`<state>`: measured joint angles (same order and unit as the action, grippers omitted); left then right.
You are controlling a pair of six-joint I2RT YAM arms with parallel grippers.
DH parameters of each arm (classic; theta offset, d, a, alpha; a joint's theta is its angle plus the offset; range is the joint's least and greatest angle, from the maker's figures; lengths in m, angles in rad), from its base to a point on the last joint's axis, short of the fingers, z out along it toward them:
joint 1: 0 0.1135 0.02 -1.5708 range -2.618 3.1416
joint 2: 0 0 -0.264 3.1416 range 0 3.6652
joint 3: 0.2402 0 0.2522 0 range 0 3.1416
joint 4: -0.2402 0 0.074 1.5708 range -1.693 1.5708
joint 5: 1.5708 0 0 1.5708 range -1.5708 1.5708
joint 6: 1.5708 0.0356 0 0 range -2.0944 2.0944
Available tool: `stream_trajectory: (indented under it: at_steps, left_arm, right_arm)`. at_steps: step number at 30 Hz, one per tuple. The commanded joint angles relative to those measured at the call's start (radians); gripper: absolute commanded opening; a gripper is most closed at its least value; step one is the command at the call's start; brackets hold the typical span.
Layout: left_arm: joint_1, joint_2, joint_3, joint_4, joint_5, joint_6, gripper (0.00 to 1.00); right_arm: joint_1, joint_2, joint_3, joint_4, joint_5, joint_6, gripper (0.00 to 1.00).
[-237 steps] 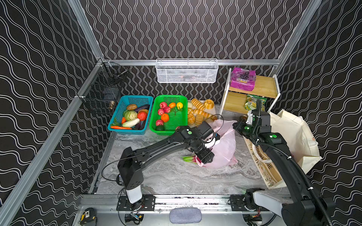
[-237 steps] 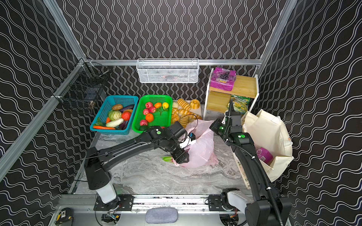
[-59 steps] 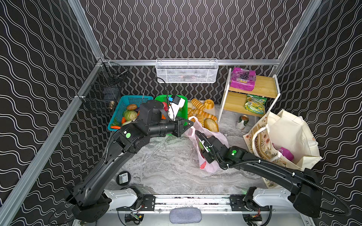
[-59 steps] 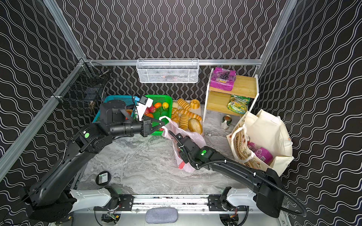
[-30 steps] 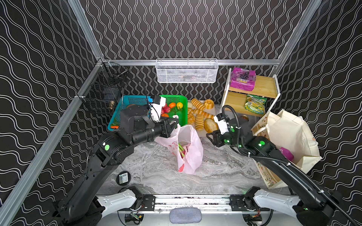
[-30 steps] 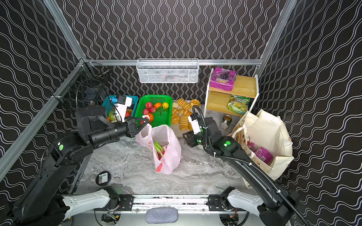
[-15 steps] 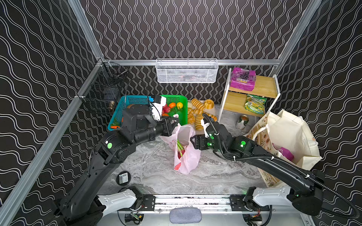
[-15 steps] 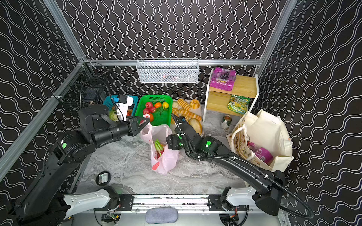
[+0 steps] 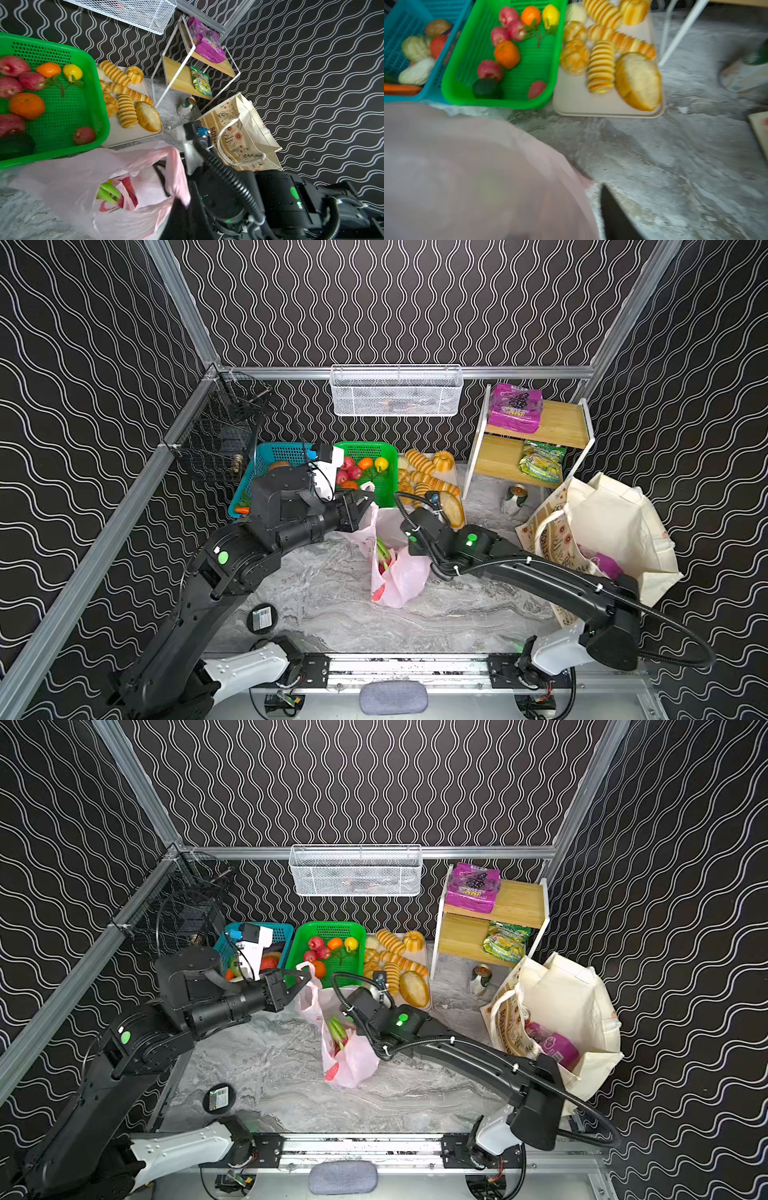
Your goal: Place the mixed food into the grocery bags and tie them
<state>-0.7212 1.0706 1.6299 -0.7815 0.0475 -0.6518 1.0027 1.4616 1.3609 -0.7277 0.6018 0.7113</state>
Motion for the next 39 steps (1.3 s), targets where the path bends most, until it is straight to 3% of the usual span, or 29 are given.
stream_trajectory:
  at_steps: [1, 4, 7, 10, 13, 16, 20, 23, 25, 27, 28, 30, 31, 32, 34, 36, 39]
  left_arm:
    - [0.000, -0.011, 0.008, -0.047, -0.123, 0.012, 0.00]
    - [0.000, -0.009, 0.022, -0.083, -0.141, 0.031, 0.00]
    - [0.000, -0.003, 0.032, -0.087, -0.069, 0.058, 0.00]
    - [0.000, 0.012, 0.058, -0.102, 0.029, 0.072, 0.00]
    - [0.000, 0.036, 0.111, -0.165, 0.061, 0.078, 0.00]
    - [0.000, 0.045, 0.150, -0.242, -0.004, 0.062, 0.00]
    - [0.000, 0.031, 0.171, -0.241, 0.020, 0.045, 0.00]
    - [0.000, 0.035, 0.197, -0.243, 0.067, 0.045, 0.00]
    - [0.000, 0.046, 0.204, -0.276, 0.086, 0.044, 0.00]
    - [0.000, 0.067, 0.196, -0.292, 0.118, 0.046, 0.00]
    - [0.000, 0.077, 0.180, -0.289, 0.138, 0.048, 0.00]
    - [0.000, 0.092, 0.136, -0.281, 0.138, 0.045, 0.00]
    - [0.000, 0.099, 0.116, -0.278, 0.111, 0.034, 0.00]
    - [0.000, 0.104, 0.087, -0.260, 0.083, 0.019, 0.00]
    - [0.000, 0.100, 0.023, -0.190, 0.060, -0.004, 0.00]
    - [0.002, 0.104, 0.004, -0.164, 0.012, -0.009, 0.00]
    - [0.002, 0.121, 0.018, -0.169, -0.028, 0.006, 0.00]
  right_arm:
    - [-0.057, -0.076, -0.033, 0.038, -0.044, -0.144, 0.15]
    - [-0.192, -0.126, -0.053, 0.047, -0.312, -0.311, 0.02]
    - [-0.359, -0.151, -0.065, 0.065, -0.695, -0.515, 0.00]
    - [-0.451, -0.140, -0.001, 0.029, -1.012, -0.716, 0.00]
    - [-0.471, -0.120, 0.085, -0.016, -1.319, -0.895, 0.00]
    - [-0.474, -0.086, 0.185, -0.079, -1.593, -1.014, 0.00]
    - [-0.506, -0.031, 0.295, -0.223, -1.789, -1.159, 0.00]
    - [-0.549, 0.000, 0.277, -0.230, -1.766, -1.147, 0.00]
    - [-0.556, 0.027, 0.227, -0.142, -1.585, -1.018, 0.00]
    - [-0.561, 0.078, 0.192, -0.113, -1.456, -0.965, 0.00]
    - [-0.561, 0.116, 0.183, -0.101, -1.391, -0.938, 0.10]
    - [-0.561, 0.203, 0.201, -0.087, -1.238, -0.861, 0.16]
    - [-0.561, 0.242, 0.228, -0.102, -1.165, -0.842, 0.30]
    - [-0.561, 0.290, 0.278, -0.137, -1.083, -0.815, 0.32]
    - [-0.561, 0.326, 0.359, -0.203, -1.040, -0.820, 0.34]
    - [-0.561, 0.287, 0.404, -0.205, -0.976, -0.803, 0.43]
    - [-0.561, 0.109, 0.299, -0.052, -0.910, -0.828, 0.49]
